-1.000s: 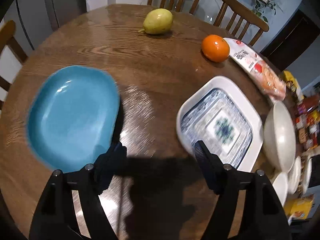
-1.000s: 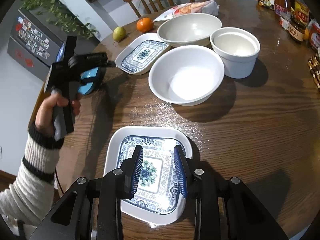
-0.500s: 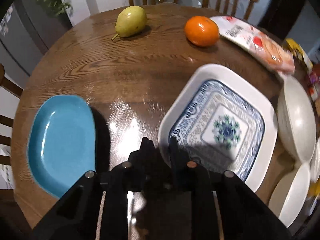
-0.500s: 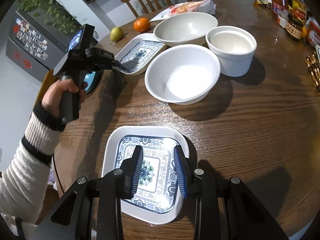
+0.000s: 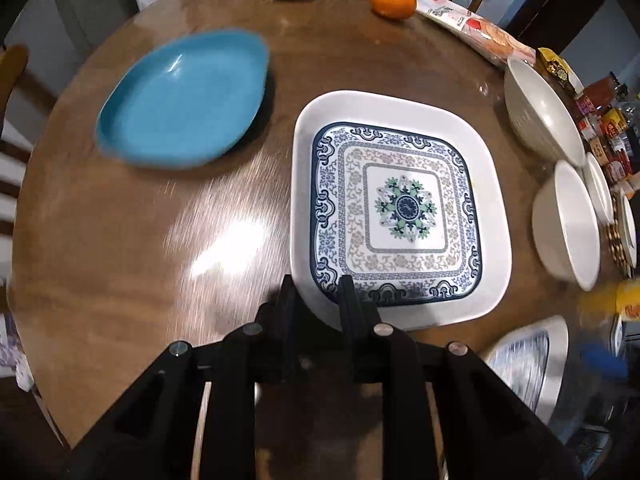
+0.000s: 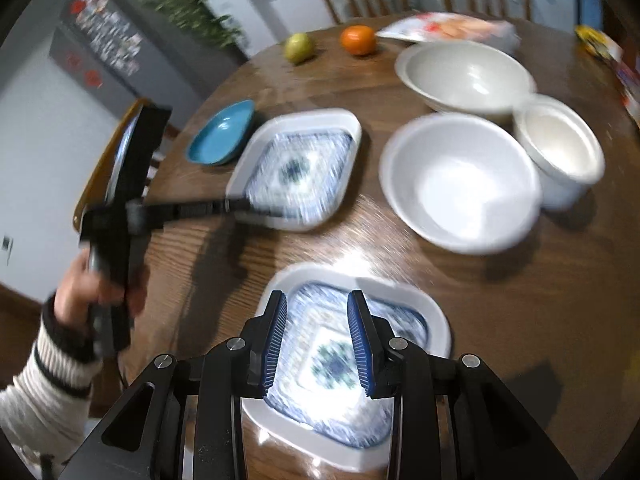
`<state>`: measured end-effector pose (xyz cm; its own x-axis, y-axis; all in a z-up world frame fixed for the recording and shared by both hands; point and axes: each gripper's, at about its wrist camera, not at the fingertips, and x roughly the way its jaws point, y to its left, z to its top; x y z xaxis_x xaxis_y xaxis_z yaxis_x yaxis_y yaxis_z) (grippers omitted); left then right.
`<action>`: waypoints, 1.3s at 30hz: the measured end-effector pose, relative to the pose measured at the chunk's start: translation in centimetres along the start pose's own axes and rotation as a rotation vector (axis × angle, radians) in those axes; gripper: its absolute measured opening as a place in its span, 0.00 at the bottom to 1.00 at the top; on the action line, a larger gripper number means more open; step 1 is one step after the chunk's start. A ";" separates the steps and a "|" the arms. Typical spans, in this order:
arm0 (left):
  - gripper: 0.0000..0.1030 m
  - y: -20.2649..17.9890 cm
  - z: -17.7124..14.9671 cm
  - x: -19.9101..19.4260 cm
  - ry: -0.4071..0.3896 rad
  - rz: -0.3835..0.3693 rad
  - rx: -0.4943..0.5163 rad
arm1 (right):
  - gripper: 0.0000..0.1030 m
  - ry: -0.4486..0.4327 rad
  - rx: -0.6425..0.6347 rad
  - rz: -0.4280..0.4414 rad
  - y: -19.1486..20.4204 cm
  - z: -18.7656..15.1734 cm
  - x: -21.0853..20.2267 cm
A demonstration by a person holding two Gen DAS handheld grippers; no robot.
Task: Organize plates and bowls
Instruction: 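Carry the second plate with the left tool over the plate in the right tool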
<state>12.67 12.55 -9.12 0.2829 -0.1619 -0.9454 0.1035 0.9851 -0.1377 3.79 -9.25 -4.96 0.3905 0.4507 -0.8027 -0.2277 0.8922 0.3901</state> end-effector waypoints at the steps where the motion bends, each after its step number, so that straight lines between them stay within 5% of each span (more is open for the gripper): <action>1: 0.17 0.6 -0.9 -0.3 0.007 -0.013 -0.018 | 0.31 -0.002 -0.023 -0.005 0.6 0.7 0.5; 8: 0.20 2.7 -4.1 -1.8 -0.006 0.003 -0.084 | 0.31 0.044 -0.108 -0.093 2.6 4.2 5.5; 12: 0.64 3.8 -3.3 -2.1 -0.049 -0.004 -0.127 | 0.31 0.084 -0.107 -0.137 2.8 5.0 8.2; 13: 0.65 3.8 -3.0 -2.2 -0.061 0.006 -0.126 | 0.31 0.091 -0.110 -0.148 2.6 5.3 8.8; 20: 0.65 3.9 -1.0 -1.8 -0.065 0.035 -0.113 | 0.31 0.110 -0.101 -0.199 2.7 5.7 10.3; 24: 0.64 3.8 -0.7 -1.1 -0.053 0.040 -0.098 | 0.41 0.101 -0.101 -0.213 2.9 6.4 10.8; 29: 0.49 3.5 -1.1 -1.4 -0.065 0.039 -0.070 | 0.41 0.094 -0.133 -0.215 3.6 6.6 11.1; 31: 0.37 3.0 -1.2 -1.2 -0.069 0.033 -0.054 | 0.33 0.092 -0.140 -0.199 4.0 6.7 11.4; 34: 0.34 2.3 -1.3 -1.0 -0.074 0.015 -0.038 | 0.14 0.091 -0.159 -0.193 4.5 6.6 11.6; 39: 0.26 2.0 -1.2 -0.7 -0.084 0.042 -0.048 | 0.11 0.086 -0.147 -0.182 4.2 6.4 11.6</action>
<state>11.54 14.74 -9.08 0.3648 -0.1223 -0.9230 0.0444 0.9925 -0.1139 13.05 -0.09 -9.73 0.3614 0.2730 -0.8916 -0.2906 0.9415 0.1705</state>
